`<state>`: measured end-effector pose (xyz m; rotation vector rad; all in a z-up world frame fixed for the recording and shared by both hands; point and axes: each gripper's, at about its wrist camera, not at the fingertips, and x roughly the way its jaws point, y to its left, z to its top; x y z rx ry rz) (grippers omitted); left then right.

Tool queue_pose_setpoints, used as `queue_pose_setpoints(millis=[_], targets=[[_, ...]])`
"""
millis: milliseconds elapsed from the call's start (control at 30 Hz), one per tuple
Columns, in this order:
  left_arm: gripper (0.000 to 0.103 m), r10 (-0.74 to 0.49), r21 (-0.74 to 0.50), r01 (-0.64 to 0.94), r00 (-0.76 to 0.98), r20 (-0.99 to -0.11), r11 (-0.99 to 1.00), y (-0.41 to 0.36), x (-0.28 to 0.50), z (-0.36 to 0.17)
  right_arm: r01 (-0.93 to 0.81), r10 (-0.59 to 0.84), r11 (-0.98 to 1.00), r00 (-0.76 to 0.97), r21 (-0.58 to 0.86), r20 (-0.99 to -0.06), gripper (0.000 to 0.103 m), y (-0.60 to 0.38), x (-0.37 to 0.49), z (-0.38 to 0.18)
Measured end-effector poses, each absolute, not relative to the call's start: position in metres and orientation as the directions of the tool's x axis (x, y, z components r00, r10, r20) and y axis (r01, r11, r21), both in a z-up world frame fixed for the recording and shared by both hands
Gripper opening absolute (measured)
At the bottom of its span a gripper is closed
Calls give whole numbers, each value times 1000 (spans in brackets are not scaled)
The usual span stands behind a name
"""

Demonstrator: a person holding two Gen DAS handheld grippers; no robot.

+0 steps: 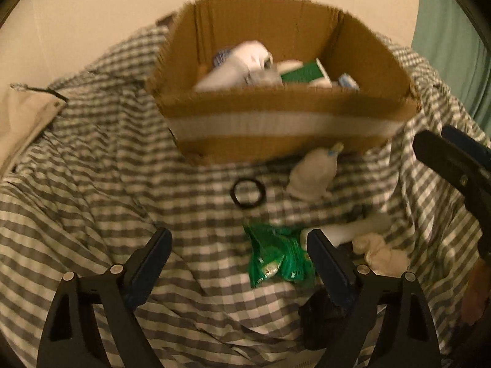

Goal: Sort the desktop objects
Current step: 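Withdraw both tools from the box back toward the remaining items, then grasp the green packet with left tool while right tool grasps the white plush toy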

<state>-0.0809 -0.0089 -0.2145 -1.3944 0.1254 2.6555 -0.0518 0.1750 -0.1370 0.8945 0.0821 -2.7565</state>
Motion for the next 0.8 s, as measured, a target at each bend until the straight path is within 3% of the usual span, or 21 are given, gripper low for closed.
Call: queue_pose_setpoints(millis=[233,667,800], targets=[[78,109,-13,-206,-461,-881,-978,-1,-89,-243,276,-222,-961,-736,16,-640,89,165,-66,-159],[75,176,-105,-215,-343,-923,-971,6,-102,-275,307,-236,-951,-664,29,-709,89,147,-104,-199],[63,195,-127,-214,-335,-922,-969,7,-103,-279,307,-238,-951,-657,35,-716,87,142,-116,-208]])
